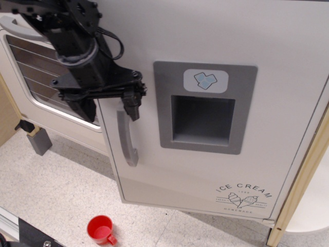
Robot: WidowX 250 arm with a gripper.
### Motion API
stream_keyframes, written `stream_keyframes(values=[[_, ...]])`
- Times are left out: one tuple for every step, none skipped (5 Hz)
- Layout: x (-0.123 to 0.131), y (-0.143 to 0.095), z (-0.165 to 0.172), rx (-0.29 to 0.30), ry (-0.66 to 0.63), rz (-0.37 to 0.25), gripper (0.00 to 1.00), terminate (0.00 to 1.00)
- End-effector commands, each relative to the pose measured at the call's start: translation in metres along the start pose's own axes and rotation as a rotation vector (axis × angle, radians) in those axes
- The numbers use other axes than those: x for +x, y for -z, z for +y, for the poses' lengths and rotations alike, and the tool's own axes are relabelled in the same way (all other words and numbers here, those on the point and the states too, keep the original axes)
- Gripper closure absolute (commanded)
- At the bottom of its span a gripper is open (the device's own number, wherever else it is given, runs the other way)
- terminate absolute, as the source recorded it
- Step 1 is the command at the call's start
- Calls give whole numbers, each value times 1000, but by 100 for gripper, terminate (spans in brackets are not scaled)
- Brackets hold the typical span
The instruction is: Close fridge
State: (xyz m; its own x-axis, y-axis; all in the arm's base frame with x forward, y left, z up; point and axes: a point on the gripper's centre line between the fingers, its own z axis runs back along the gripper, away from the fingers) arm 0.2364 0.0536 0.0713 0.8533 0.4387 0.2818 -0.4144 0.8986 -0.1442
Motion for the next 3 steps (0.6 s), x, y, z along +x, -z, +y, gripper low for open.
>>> stream_keyframes(values=[[40,-4,-9,-13,-14,-161,0,0],[55,-2,-13,-13,-48,-181,0,0],[68,-2,-17,-13,-76,-197,0,100]])
